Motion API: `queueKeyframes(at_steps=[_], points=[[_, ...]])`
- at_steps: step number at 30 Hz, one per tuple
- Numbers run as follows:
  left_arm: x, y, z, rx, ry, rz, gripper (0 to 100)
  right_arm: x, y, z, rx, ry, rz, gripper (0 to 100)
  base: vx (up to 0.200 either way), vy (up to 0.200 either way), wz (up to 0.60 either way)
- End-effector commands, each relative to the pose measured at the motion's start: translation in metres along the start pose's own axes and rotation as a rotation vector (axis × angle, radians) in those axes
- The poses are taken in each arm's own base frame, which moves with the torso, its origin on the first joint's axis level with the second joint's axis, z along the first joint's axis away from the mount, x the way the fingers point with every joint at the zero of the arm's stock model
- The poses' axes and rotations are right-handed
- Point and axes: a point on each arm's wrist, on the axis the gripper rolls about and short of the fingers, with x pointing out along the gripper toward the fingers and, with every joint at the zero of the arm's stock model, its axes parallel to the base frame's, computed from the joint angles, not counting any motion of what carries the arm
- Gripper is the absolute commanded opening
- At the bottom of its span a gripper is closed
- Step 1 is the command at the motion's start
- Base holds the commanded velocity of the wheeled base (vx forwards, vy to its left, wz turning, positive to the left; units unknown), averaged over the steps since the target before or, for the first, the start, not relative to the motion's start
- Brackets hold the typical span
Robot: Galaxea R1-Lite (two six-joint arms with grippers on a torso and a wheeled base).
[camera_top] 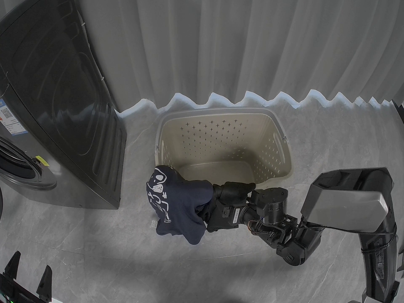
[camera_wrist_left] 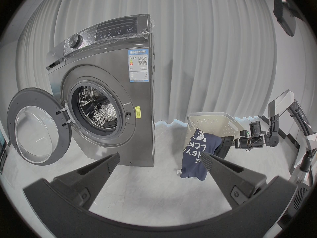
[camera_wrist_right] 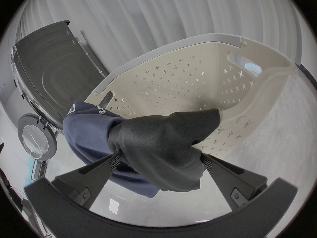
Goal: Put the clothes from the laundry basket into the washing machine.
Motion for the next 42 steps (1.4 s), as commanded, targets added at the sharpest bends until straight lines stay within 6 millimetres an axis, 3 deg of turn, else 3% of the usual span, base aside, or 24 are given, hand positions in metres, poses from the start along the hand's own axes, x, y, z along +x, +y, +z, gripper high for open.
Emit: queueKeyframes(at_steps=[1,9,10,20,25,26,29,30,35,37,40,42], points=[[0.0,0.0,-0.005,0.0,0.0,0.001,100,0.006,0.0,0.0,0.003,-0.014,0.001,100,0.0,0.0,0.0],[0.0,0.0,-0.005,0.0,0.0,0.001,100,0.011,0.001,0.0,0.009,-0.026,0.003,100,0.0,0.0,0.0],[0.0,0.0,-0.005,0.002,0.0,0.001,100,0.012,0.001,-0.001,0.01,-0.024,0.003,0,0.0,0.0,0.0],[0.0,0.0,-0.005,0.0,0.0,0.001,100,0.009,0.006,0.0,0.013,-0.043,0.022,0,0.0,0.0,0.0],[0.0,0.0,-0.005,-0.002,0.0,0.001,100,-0.003,0.009,0.013,0.018,-0.059,0.031,0,0.0,0.0,0.0],[0.0,0.0,-0.005,-0.003,0.0,0.001,100,-0.018,0.01,0.023,0.018,-0.061,0.035,0,0.0,0.0,0.0],[0.0,0.0,-0.005,-0.003,0.0,0.001,100,-0.032,0.011,0.034,0.019,-0.074,0.04,0,0.0,0.0,0.0],[0.0,0.0,-0.005,-0.003,0.0,0.001,100,-0.05,0.015,0.048,0.022,-0.09,0.055,0,0.0,0.0,0.0],[0.0,0.0,-0.005,-0.002,0.0,0.001,100,-0.096,0.008,0.074,0.019,-0.136,0.043,0,0.0,0.0,0.0],[0.0,0.0,-0.005,-0.002,0.0,0.001,100,-0.106,0.009,0.083,0.023,-0.163,0.055,0,0.0,0.0,0.0],[0.0,0.0,-0.005,-0.003,0.0,0.001,100,-0.142,0.02,0.121,0.035,-0.282,0.125,0,0.0,0.0,0.0],[0.0,0.0,-0.005,-0.003,0.0,0.001,100,-0.16,0.027,0.133,0.006,-0.319,0.162,0,0.0,0.0,0.0]])
